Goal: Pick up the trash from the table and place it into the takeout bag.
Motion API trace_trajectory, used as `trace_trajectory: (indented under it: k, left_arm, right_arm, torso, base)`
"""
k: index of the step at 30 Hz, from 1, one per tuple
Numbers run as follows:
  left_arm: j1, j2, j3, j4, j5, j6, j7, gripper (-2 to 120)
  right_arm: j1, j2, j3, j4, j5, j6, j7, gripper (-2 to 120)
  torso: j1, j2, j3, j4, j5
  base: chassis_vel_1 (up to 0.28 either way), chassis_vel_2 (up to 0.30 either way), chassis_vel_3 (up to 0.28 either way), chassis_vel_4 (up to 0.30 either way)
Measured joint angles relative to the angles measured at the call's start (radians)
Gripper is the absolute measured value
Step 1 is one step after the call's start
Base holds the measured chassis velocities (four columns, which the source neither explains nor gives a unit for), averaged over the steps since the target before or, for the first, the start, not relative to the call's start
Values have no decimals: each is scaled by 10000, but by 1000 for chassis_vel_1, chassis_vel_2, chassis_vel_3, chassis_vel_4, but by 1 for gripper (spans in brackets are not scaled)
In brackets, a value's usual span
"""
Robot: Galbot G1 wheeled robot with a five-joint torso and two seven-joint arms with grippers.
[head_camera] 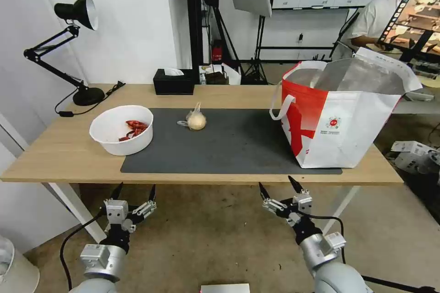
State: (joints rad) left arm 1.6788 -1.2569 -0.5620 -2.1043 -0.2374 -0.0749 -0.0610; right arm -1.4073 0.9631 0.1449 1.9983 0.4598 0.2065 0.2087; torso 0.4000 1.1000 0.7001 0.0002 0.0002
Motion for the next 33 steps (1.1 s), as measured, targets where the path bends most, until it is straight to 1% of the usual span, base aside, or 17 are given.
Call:
trace_trajectory:
  k: [3,5,7,8,10,11,15,16,19,20,22,23,26,27,30,31,33]
  left_arm:
    - [-332,205,238,99,-109,84,-26,100]
    - [-459,259,301,146,-161,91,-70,100]
    - [-458,235,293,113,-194,94,-99,100]
    - [-458,235,293,113,-194,94,-99,100]
    - [-449,219,267,78,-207,110,-108,100]
    - [-449,219,267,78,-207,110,-108,100]
    - [-474,253,166,142,-243,135,-137,100]
    - [-474,253,166,142,-243,135,-137,100]
    - [-468,266,115,172,-253,149,-149,100]
    - [-468,266,115,172,-253,149,-149,100]
    - [-447,263,91,182,-253,152,-153,100]
    - [-447,263,91,182,-253,152,-153,100]
    - [-430,249,29,193,-257,154,-157,100]
    - [-430,249,29,193,-257,154,-157,100]
    - [-415,243,-21,223,-270,155,-161,100]
    - [-415,243,-21,223,-270,155,-161,100]
    - [-413,237,-27,227,-274,153,-162,100]
  right_arm:
    - [528,41,-136,-133,231,-137,-80,100]
    - [1354,58,-452,-493,599,-284,-166,100]
    - [2377,104,-801,-847,1169,-490,-244,100]
    - [2377,104,-801,-847,1169,-490,-244,100]
    - [3499,104,-1367,-1266,1753,-699,-334,100]
    - [3499,104,-1367,-1266,1753,-699,-334,100]
    - [5997,161,-3126,-2429,2869,-1135,-410,100]
    - [5997,161,-3126,-2429,2869,-1135,-410,100]
    - [7765,625,-4253,-3479,3484,-1504,-319,100]
    - [7765,625,-4253,-3479,3484,-1504,-319,100]
    - [8884,1104,-4847,-4258,3627,-1871,-141,100]
    - [8884,1104,-4847,-4258,3627,-1871,-141,100]
    - [10143,1940,-5587,-5588,3794,-2386,-64,100]
    - [10143,1940,-5587,-5588,3794,-2386,-64,100]
    - [11200,3021,-6048,-7364,3883,-3031,-93,100]
    - [11200,3021,-6048,-7364,3883,-3031,-93,100]
    - [11772,3733,-6186,-8491,3883,-3205,-216,100]
  torso:
    - [0,-1,0,-4,-5]
    - [0,-1,1,-9,-3]
    - [1,-1,1,5,-3]
    - [1,-1,1,5,-3]
    - [1,-1,1,-3,-2]
    - [1,-1,1,-3,-2]
    - [1,-2,1,-1,-3]
    - [1,-2,1,-1,-3]
    - [1,-2,1,-3,-1]
    - [1,-2,1,-3,-1]
    - [1,-1,0,1,-6]
    - [1,-1,0,1,-6]
    - [2,-1,0,0,-7]
    - [2,-1,0,0,-7]
    - [2,-2,1,-2,-4]
    - [2,-2,1,-2,-4]
    - [2,-1,0,-1,-5]
  base:
    - [0,0,0,0]
    - [0,0,0,0]
    - [0,0,0,0]
    - [0,0,0,0]
    - [0,0,0,0]
    - [0,0,0,0]
    - [0,0,0,0]
    - [0,0,0,0]
    - [0,0,0,0]
    - [0,0,0,0]
    - [0,0,0,0]
    - [0,0,0,0]
    - [0,0,0,0]
    - [0,0,0,0]
    - [0,0,0,0]
    - [0,0,0,0]
    - [0,0,0,0]
